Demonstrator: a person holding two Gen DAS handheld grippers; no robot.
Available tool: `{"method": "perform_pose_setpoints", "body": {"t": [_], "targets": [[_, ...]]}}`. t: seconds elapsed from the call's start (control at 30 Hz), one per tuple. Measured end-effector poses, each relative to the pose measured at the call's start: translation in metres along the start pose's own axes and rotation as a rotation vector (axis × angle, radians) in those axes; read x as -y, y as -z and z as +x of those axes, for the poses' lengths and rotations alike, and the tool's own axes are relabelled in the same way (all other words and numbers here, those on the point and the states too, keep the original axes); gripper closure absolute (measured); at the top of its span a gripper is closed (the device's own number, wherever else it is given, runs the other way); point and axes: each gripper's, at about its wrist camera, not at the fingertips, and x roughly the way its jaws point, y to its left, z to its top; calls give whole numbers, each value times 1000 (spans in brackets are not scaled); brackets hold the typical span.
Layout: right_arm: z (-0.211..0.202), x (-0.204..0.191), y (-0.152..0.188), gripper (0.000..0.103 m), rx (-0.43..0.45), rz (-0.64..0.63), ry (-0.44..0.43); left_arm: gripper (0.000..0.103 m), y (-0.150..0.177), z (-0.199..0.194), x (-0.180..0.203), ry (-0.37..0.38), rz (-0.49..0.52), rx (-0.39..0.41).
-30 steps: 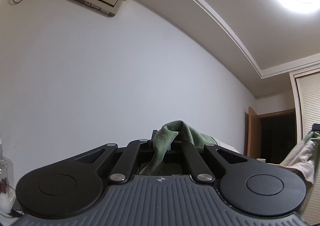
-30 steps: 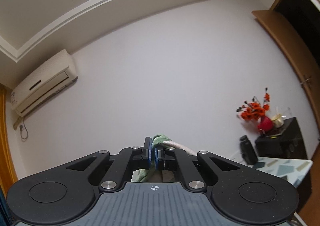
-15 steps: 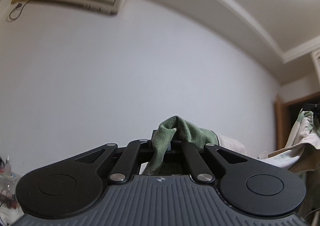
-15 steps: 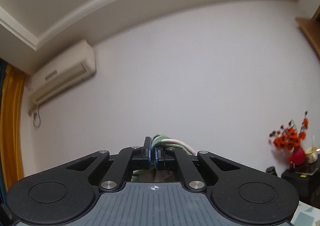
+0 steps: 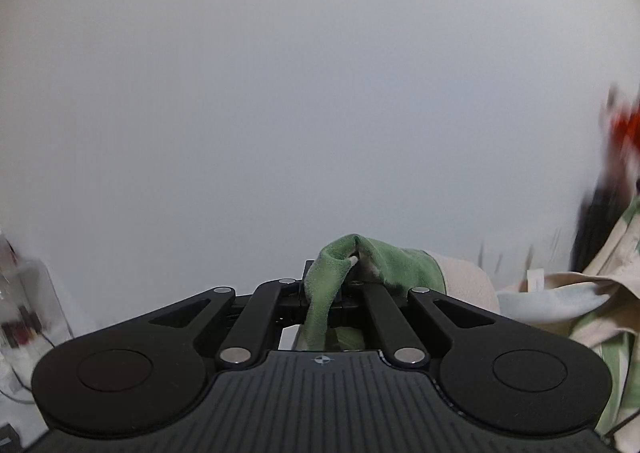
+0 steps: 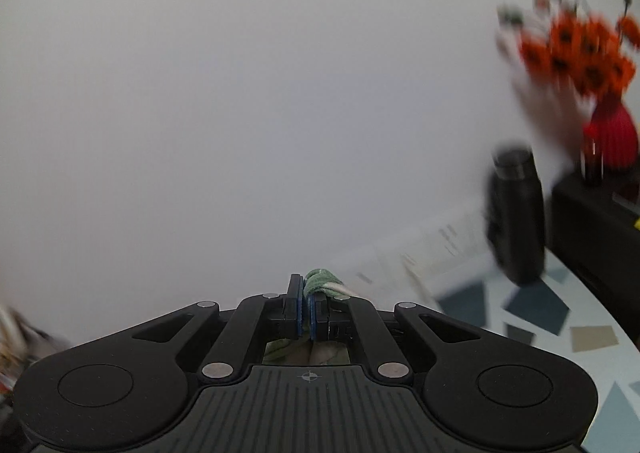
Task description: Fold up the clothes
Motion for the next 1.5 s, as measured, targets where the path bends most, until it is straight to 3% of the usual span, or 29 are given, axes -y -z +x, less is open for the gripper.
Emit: {"method": "perform_pose_setpoints", "body": {"t": [0.13,0.3,0.33,0.37,0.4,0.43,0.47,0.5,0.53,0.6,0.73,0.93,1.1,1.2,1.27,1.3,1.33,1.43,1.5], "targets": [[113,42,51,100,-171,9,95,100,50,77,37,-41,98,-180],[195,68,101,100,-241,-66,181,98,84,130,52,-86,124,-337],[205,73,107,100,-255,-65,189,94,87,137,53,-91,128,-367],[215,79,112,100,-268,-65,198,82,90,143,54,-96,135,-398],[222,85,114,96,-281,-70,209,74,94,146,53,-94,149,-431],[229,90,116,87,-303,-74,224,59,96,145,52,-83,160,-459],[233,88,117,79,-332,-73,239,42,98,145,51,-72,171,-486],[230,86,117,63,-355,-57,242,35,98,144,49,-55,178,-513],[225,83,116,50,-366,-45,231,31,92,142,48,-18,171,-536],[215,76,115,41,-388,-24,209,31,91,124,43,57,162,-582],[200,60,107,37,-414,-53,194,29,92,86,20,162,130,-654],[176,42,102,31,-448,-10,160,26,132,27,-13,150,48,-742],[160,12,112,31,-452,67,117,23,161,-21,-20,237,24,-787],[154,-16,127,31,-468,57,78,23,179,-41,-19,278,69,-811],[154,-36,139,31,-480,37,69,57,184,-52,-20,317,106,-792],[156,-44,143,31,-483,33,73,83,182,-56,-24,341,109,-780],[157,-52,148,32,-485,30,76,95,178,-61,-29,355,108,-765],[162,-76,155,32,-478,32,74,95,155,-70,-59,310,69,-686],[165,-91,154,32,-456,42,50,95,134,-74,-96,221,-11,-612]]}}
